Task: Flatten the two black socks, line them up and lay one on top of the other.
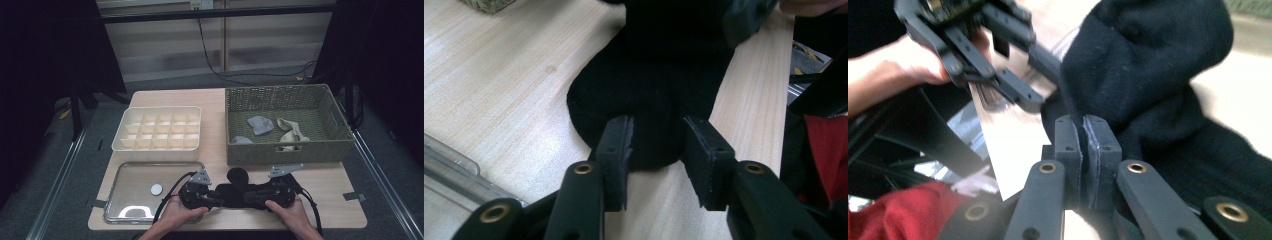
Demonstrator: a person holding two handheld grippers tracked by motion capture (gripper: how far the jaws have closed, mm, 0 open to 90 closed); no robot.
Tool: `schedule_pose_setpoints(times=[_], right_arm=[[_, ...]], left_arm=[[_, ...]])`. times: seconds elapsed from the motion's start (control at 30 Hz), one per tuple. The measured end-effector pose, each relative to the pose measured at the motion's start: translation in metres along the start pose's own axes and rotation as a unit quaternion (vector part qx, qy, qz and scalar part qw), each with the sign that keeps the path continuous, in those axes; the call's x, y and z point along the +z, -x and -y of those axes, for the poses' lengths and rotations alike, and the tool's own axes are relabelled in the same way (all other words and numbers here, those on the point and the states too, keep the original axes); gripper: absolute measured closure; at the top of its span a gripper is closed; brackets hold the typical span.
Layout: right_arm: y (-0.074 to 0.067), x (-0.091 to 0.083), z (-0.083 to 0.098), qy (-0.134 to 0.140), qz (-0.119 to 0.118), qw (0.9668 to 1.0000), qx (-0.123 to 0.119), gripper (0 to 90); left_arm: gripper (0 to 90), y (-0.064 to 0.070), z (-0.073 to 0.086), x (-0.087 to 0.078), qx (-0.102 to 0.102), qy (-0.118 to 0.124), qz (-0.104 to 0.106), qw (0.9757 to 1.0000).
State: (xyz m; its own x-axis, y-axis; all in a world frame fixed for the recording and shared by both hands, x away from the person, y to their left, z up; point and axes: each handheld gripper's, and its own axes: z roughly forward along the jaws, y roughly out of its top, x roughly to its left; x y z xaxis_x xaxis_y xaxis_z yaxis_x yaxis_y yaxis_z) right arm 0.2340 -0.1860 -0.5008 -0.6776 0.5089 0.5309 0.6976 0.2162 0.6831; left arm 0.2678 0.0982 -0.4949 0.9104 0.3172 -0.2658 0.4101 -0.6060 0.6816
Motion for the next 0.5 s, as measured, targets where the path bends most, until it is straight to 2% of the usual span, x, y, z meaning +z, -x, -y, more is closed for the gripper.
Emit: schedule_pose_setpoints(times=[0.07, 0.17, 0.27, 0.33, 0.43, 0.47, 0.5], right_arm=[[0.000, 0.004, 0.004, -0.014, 0.004, 0.9999, -0.001, 84.9], [0.000, 0.010, 0.008, -0.035, 0.006, 0.9994, -0.003, 84.1], [-0.002, 0.014, 0.010, -0.043, 0.007, 0.9990, -0.006, 83.6], [-0.001, 0.013, 0.010, -0.043, 0.005, 0.9991, -0.006, 83.3], [0.000, 0.014, 0.010, -0.042, 0.004, 0.9991, -0.007, 83.2], [-0.001, 0.014, 0.009, -0.045, 0.005, 0.9990, -0.004, 82.9], [-0.001, 0.013, 0.009, -0.045, 0.004, 0.9989, -0.005, 82.5]], left_arm=[[58.7, -0.001, -0.001, -0.002, -0.003, -0.005, -0.001, 1.0000], [55.5, -0.003, -0.001, -0.005, -0.006, 0.006, -0.003, 1.0000], [54.2, -0.008, -0.003, -0.013, -0.018, 0.038, 0.001, 0.9991], [54.5, -0.010, -0.005, -0.016, -0.019, 0.047, -0.005, 0.9987], [55.1, -0.015, -0.014, -0.013, -0.014, 0.057, -0.001, 0.9983], [55.1, -0.016, -0.018, -0.011, -0.007, 0.060, 0.008, 0.9982], [54.4, -0.016, -0.022, -0.009, -0.001, 0.061, 0.008, 0.9981]])
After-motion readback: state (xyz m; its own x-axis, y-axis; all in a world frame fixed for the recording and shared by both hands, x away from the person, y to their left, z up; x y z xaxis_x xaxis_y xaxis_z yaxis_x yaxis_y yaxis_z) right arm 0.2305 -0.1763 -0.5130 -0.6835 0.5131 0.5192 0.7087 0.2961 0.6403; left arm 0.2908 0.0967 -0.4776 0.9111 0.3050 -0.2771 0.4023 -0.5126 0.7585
